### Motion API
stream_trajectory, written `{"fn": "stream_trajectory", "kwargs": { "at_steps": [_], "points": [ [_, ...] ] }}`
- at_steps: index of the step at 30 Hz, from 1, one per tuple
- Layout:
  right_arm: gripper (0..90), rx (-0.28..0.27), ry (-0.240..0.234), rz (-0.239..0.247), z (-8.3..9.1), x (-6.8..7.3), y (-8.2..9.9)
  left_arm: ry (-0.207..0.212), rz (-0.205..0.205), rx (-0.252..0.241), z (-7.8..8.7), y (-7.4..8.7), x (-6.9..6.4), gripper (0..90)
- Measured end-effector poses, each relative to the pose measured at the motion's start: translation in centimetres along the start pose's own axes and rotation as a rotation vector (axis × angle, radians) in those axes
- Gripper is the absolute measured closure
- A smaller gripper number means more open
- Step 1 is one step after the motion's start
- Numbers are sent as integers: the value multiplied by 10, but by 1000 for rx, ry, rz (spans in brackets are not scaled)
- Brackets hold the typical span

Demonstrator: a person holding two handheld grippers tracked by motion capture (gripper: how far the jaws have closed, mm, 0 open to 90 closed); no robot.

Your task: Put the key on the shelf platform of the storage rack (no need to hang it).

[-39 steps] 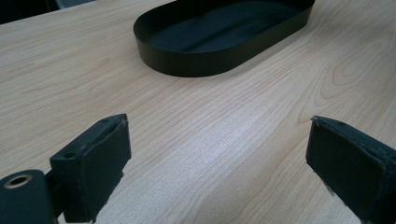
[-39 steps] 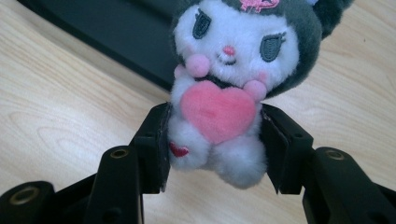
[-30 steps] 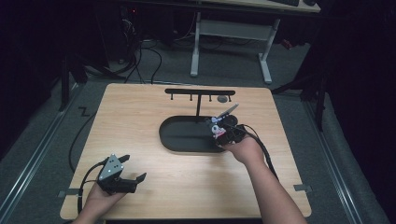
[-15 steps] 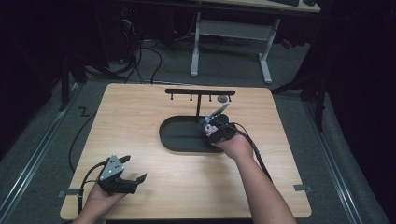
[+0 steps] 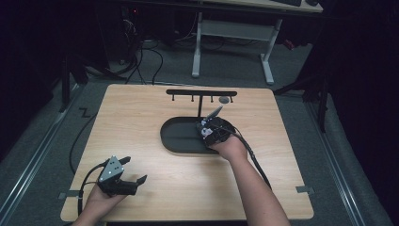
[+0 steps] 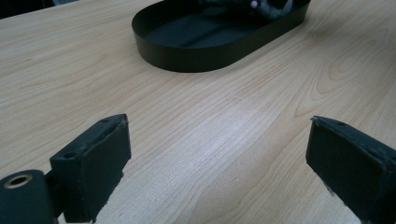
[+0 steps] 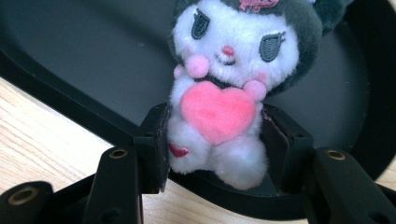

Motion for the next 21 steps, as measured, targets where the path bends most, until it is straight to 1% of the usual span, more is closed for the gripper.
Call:
{"fn": "stream_trajectory", "kwargs": {
  "at_steps": [2, 3, 4, 5, 7, 8, 9, 10, 11, 13, 14, 17, 18, 19, 20, 21],
  "points": [
    [468, 9, 8, 5, -5, 1, 0, 1, 3, 3, 0, 0, 0, 74],
    [465, 7, 7, -9, -5, 3, -1, 2, 8, 3, -1, 1, 1, 74],
    [459, 3, 3, -5, -5, 3, -2, 3, 9, 5, -1, 1, 0, 74],
    [447, -4, -3, -12, -5, 3, -3, 2, 8, 5, -1, 1, 0, 74],
    [413, -11, 4, -14, -5, 3, -3, 3, 4, 9, -1, 1, -1, 74],
    [377, -6, 4, -29, -7, 4, -3, 6, 4, 8, -2, 1, -1, 74],
    [377, -6, 4, -29, -7, 4, -3, 6, 4, 8, -2, 1, -1, 74],
    [362, -20, -8, -27, -6, 4, -4, 6, 2, 10, -1, 1, -2, 74],
    [362, -20, -8, -27, -6, 4, -4, 6, 2, 10, -1, 1, -2, 74],
    [355, -37, -21, -35, -2, 5, -5, 7, 2, 12, -1, 1, -2, 74],
    [347, -43, -19, -48, 3, 6, -6, 7, 1, 14, -1, 2, -2, 74],
    [343, -52, -23, -42, 7, 4, -7, 9, 0, 16, -2, 2, -2, 74],
    [338, -56, -23, -52, 9, 5, -7, 9, 1, 15, -2, 2, -1, 74],
    [333, -62, -21, -41, 10, 3, -7, 10, 0, 15, -2, 2, -1, 74],
    [333, -79, -18, -46, 14, 3, -7, 10, -1, 17, -2, 2, -2, 74],
    [333, -79, -18, -46, 14, 3, -7, 9, -2, 17, -2, 2, -2, 74]
  ]
}}
Point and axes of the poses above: each handheld gripper's, and its own axes: z roughly backward along the jaws, y roughly out of its underside, x roughly to its left, the point moved 5 cm from there along -z, roughly forward along the jaws, and after that the axes turned 4 degrees about -y, right-handed, at the moved point
